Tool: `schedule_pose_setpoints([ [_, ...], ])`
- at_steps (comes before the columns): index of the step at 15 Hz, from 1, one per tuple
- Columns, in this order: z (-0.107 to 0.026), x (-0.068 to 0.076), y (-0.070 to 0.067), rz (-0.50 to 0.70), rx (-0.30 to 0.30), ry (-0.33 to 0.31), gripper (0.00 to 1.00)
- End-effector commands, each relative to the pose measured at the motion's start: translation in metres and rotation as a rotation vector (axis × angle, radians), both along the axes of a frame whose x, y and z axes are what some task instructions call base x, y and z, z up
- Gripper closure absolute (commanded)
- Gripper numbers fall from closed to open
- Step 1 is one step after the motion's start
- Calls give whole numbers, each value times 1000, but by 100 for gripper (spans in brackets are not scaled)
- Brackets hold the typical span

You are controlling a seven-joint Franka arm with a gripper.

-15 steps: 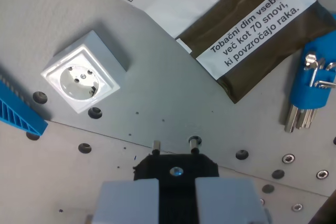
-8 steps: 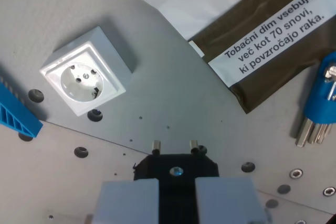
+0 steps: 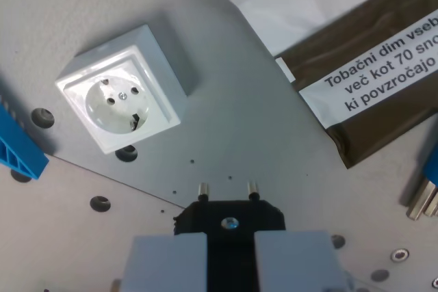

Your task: Move above the white socket

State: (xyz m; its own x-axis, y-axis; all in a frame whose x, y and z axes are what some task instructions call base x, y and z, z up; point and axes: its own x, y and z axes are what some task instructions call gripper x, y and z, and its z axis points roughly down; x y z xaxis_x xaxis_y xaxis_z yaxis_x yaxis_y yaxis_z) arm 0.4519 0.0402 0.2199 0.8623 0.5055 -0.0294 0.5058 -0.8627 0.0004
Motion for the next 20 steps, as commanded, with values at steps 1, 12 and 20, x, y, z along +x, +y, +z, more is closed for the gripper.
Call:
schedule_pose_setpoints([
  [1, -14, -6, 5, 171, 25, -88, 100],
  [12, -67, -30, 26, 287, 22, -96, 100],
  [20, -94, -44, 38, 334, 11, -101, 100],
])
